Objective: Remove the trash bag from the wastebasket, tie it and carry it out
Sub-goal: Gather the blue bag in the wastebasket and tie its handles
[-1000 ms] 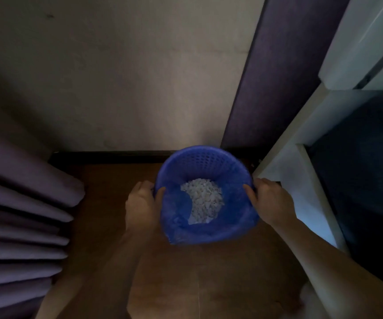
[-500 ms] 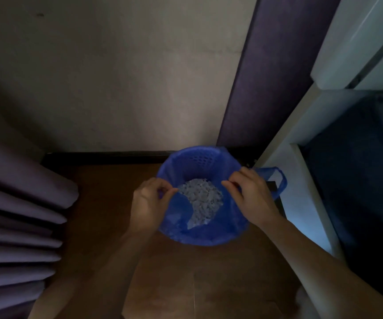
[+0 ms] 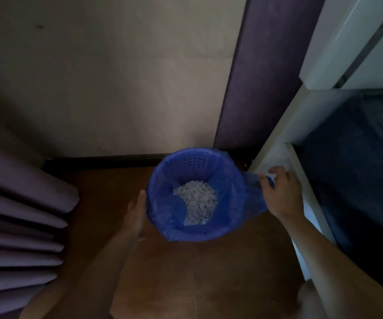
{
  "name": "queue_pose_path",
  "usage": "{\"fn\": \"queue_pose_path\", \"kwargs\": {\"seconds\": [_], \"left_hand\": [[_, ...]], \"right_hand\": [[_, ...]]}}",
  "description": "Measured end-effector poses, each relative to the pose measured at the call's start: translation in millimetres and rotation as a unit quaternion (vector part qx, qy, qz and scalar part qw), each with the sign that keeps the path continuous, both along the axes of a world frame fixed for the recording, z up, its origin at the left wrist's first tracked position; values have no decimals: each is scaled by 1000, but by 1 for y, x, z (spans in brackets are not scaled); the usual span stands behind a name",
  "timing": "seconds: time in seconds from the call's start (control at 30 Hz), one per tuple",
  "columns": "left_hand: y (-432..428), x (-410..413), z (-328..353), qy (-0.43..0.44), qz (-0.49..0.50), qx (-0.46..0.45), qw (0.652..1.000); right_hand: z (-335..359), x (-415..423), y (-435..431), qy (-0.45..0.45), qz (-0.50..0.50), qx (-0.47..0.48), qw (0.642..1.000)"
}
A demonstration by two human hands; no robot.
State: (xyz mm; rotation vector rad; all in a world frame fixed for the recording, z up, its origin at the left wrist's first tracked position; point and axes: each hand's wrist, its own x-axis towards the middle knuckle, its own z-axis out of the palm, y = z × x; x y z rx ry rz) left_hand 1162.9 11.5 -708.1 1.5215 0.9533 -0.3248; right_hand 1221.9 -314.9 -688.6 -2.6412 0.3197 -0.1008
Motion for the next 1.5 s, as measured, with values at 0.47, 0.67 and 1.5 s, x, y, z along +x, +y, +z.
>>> {"fn": "queue_pose_path", "kwargs": {"seconds": [0.47,0.67,1.5], "left_hand": [[5,4,4,-97,108,112,983],[35,3,19,-117,-113,279,946],[34,2,52,-142,-235,12,962]], "right_hand": [[-2,-1,1,3,-30,180,983],[32,-1,14,-105,1,251,962],[51,-12,63,72,93,329,937]]}}
